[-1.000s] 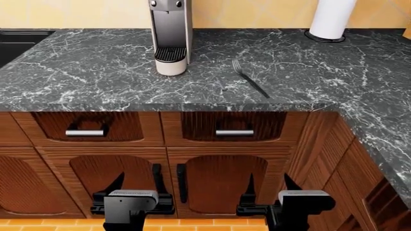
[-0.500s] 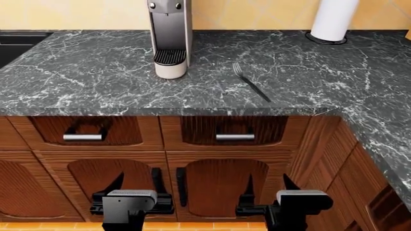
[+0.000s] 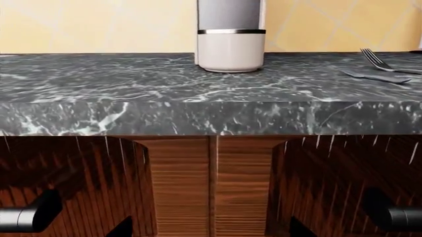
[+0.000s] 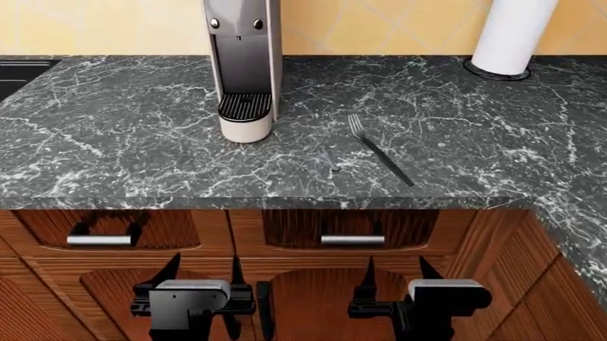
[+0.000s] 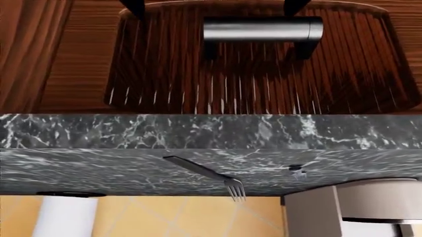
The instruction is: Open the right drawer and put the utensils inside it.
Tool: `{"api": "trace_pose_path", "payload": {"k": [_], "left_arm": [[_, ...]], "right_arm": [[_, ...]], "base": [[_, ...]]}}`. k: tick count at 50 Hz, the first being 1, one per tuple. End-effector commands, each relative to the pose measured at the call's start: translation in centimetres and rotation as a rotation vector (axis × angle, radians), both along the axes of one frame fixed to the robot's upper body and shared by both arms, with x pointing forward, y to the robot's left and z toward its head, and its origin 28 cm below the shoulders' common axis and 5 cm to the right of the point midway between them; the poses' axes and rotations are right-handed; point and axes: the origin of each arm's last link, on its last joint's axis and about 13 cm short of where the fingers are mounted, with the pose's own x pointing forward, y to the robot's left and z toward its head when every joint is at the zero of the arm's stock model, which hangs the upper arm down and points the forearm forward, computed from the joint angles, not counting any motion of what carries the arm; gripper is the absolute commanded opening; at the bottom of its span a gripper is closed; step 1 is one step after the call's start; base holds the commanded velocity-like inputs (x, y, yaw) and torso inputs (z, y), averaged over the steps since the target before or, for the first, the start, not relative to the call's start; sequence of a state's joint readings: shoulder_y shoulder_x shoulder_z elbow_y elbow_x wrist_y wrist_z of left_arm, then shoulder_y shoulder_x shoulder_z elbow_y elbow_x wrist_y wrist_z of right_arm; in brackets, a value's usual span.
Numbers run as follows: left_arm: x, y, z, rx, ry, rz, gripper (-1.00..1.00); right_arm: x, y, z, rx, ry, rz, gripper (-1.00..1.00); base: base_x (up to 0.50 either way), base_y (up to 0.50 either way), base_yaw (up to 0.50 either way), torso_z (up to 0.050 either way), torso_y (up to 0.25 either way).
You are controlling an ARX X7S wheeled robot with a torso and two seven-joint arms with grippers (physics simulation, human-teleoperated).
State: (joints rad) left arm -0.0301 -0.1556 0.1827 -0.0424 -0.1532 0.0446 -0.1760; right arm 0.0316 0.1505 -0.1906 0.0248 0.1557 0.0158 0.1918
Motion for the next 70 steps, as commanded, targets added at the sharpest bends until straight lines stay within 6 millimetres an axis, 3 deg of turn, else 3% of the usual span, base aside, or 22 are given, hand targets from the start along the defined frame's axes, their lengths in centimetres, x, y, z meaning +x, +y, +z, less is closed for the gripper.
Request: {"api": "trace_pose_path", "payload": {"k": [1,4,7,10,11,13,18,21,23,26,29,35,45,48,54,56,58,64,70], "left_arm": [[-0.1,0.0,0.1,-0.001,-0.002,0.002,1.00],[-0.3,0.0,0.3,0.001,-0.003,0.000,1.00],[-1.8,0.4,1.8,-0.012,0.071,0.005,1.00],[-3.7,1.3,6.3,0.032,0.069,-0.058,1.00],[-4.1,1.8,8.7,0.072,0.049,-0.094,1.00],[-3.9,2.4,12.9,0.200,-0.051,-0.055,1.00],[-3.1,3.4,20.3,0.276,-0.111,-0.045,1.00],[-2.8,2.8,22.4,0.268,-0.071,-0.112,1.00],[-0.2,2.8,26.5,0.259,-0.037,-0.094,1.00],[0.1,1.2,29.8,0.222,0.047,-0.080,1.00],[1.3,0.9,31.2,0.164,0.106,-0.094,1.00],[3.6,1.0,32.1,0.142,0.137,-0.030,1.00],[4.6,1.4,31.7,0.156,0.153,-0.001,1.00],[4.9,1.4,31.4,0.156,0.157,0.002,1.00],[5.1,1.6,31.7,0.147,0.161,0.007,1.00],[5.0,1.4,31.8,0.150,0.158,0.005,1.00],[5.1,1.4,31.7,0.150,0.156,0.006,1.00],[5.5,1.4,31.2,0.153,0.165,0.007,1.00],[5.7,1.5,31.0,0.155,0.170,0.012,1.00]], "right_arm": [[0.0,0.0,0.0,0.002,0.000,-0.007,1.00],[0.1,0.0,-0.1,0.004,0.002,-0.006,1.00],[0.2,0.0,-0.2,0.007,0.007,-0.006,1.00],[0.2,-0.2,-0.2,0.034,0.007,-0.013,1.00],[0.1,-0.2,0.0,0.038,0.002,-0.012,1.00],[0.0,-0.1,0.1,0.043,-0.004,-0.013,1.00],[0.4,-0.1,-0.2,0.050,0.004,-0.008,1.00],[0.3,0.0,-0.2,0.055,0.006,-0.005,1.00],[0.4,-0.1,-0.2,0.073,0.003,-0.004,1.00],[0.6,-0.2,-0.4,0.097,0.010,-0.007,1.00],[0.6,-0.1,-0.2,0.110,0.006,-0.006,1.00],[0.9,-0.3,-0.3,0.194,-0.009,-0.003,1.00],[1.2,0.0,0.0,0.358,-0.029,0.028,1.00],[1.5,0.1,-0.1,0.691,-0.064,0.151,1.00],[2.3,0.5,-0.1,1.002,-0.171,0.292,1.00],[3.2,0.3,-0.9,1.210,-0.204,0.305,1.00],[4.1,0.1,-1.4,1.313,-0.221,0.307,1.00],[6.8,-0.4,-2.1,1.439,-0.243,0.274,1.00],[6.9,-0.1,-2.1,1.484,-0.245,0.239,1.00]], "base": [[0.00,0.00,0.00,0.000,0.000],[0.00,0.00,0.00,0.000,0.000],[0.00,0.00,0.00,0.000,0.000],[0.00,0.00,0.00,0.000,0.000],[0.00,0.00,0.00,0.000,0.000],[0.00,0.00,0.00,0.000,0.000],[0.00,0.00,0.00,0.000,0.000],[0.00,0.00,0.00,0.000,0.000],[0.00,0.00,0.00,0.000,0.000],[0.00,0.00,0.00,0.000,0.000],[0.00,0.00,0.00,0.000,0.000],[0.00,0.00,0.00,0.000,0.000],[0.00,0.00,0.00,0.000,0.000],[0.00,0.00,0.00,0.000,0.000],[0.00,0.00,0.00,0.000,0.000],[0.00,0.00,0.00,0.000,0.000],[0.00,0.00,0.00,0.000,0.000],[0.00,0.00,0.00,0.000,0.000],[0.00,0.00,0.00,0.000,0.000]]}}
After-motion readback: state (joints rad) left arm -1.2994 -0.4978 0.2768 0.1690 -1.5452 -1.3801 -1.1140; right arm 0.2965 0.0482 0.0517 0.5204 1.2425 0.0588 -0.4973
